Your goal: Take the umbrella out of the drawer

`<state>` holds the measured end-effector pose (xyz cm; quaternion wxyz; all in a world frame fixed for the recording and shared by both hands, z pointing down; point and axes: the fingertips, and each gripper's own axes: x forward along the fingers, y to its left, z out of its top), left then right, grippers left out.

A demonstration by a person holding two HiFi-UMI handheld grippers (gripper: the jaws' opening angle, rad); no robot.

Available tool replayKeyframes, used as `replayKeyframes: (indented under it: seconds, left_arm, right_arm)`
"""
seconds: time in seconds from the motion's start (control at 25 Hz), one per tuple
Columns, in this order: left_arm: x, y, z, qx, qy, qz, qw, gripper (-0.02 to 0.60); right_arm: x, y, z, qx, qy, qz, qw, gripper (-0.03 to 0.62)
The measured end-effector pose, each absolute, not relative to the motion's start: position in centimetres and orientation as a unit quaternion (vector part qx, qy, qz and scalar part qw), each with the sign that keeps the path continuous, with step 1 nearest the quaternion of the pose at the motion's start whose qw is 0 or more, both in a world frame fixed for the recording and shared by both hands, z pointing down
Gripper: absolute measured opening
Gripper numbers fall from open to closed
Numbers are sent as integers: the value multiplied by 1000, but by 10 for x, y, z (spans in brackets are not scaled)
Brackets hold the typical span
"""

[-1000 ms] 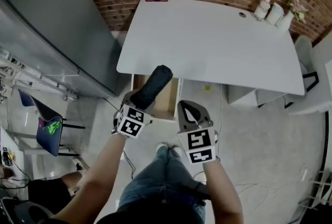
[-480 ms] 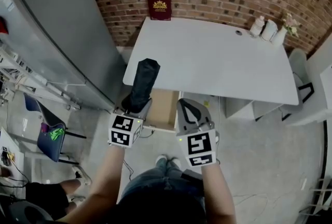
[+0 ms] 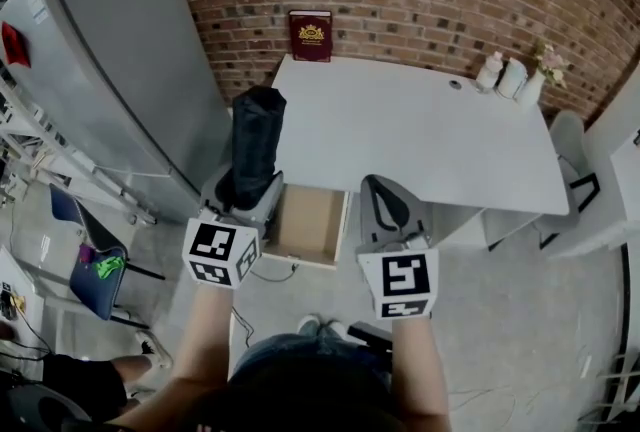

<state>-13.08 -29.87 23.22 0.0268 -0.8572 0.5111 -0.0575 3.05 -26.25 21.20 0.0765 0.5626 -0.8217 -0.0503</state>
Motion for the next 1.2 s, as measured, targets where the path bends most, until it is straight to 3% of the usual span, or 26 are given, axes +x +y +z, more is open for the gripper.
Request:
replayKeyframes:
  seconds: [0.4,1.2]
  left_arm:
    - [-153,-283,154,-841,532,2,101,265]
    - [-163,-283,140,-845,522,44,104,266]
  right_arm:
    - [42,-255,150,588,-802,-103,33,-9]
    - [49,-252,144,610,-783,-113,40,-9]
